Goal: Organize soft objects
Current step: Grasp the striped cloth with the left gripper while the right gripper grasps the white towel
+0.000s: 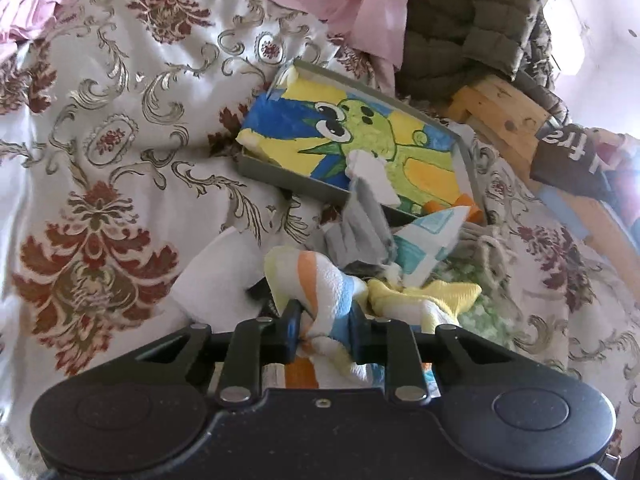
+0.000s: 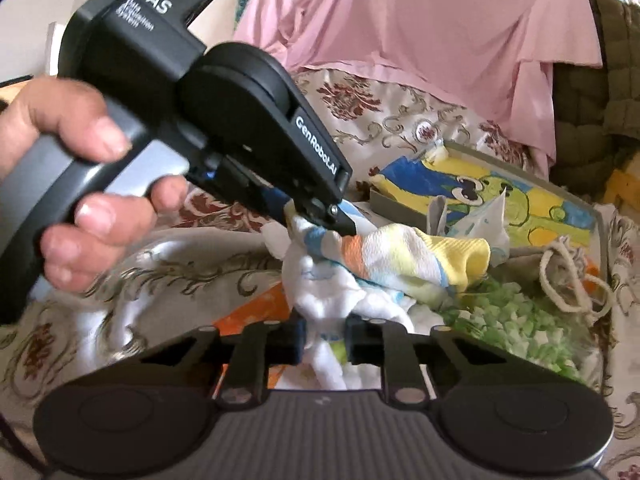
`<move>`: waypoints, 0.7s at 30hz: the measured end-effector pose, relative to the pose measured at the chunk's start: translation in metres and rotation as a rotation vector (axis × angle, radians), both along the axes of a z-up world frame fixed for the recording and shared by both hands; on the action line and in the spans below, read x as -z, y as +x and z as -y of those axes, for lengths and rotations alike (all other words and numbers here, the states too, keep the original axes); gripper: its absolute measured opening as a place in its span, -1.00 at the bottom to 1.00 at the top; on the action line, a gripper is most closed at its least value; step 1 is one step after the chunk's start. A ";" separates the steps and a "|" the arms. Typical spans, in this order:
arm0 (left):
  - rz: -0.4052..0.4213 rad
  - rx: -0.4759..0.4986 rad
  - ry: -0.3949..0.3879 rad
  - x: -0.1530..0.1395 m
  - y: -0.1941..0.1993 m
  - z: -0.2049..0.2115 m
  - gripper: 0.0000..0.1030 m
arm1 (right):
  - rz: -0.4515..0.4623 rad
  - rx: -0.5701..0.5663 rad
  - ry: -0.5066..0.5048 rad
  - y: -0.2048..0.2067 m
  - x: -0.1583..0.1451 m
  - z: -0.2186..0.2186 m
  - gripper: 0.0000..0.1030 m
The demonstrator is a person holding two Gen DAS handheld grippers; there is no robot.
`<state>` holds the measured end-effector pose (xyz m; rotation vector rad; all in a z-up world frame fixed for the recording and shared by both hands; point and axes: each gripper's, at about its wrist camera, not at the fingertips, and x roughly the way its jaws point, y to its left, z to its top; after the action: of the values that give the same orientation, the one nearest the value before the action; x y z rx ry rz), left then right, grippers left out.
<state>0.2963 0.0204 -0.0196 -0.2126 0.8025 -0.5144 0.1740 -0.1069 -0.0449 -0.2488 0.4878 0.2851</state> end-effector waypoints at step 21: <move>-0.094 -0.093 0.016 0.002 -0.050 -0.024 -0.24 | -0.071 -0.007 0.016 -0.071 -0.009 0.016 0.38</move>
<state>0.2462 0.0444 -0.0213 -0.2596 0.8836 -0.4129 0.1033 -0.1228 -0.0354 -0.2253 0.5549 0.3059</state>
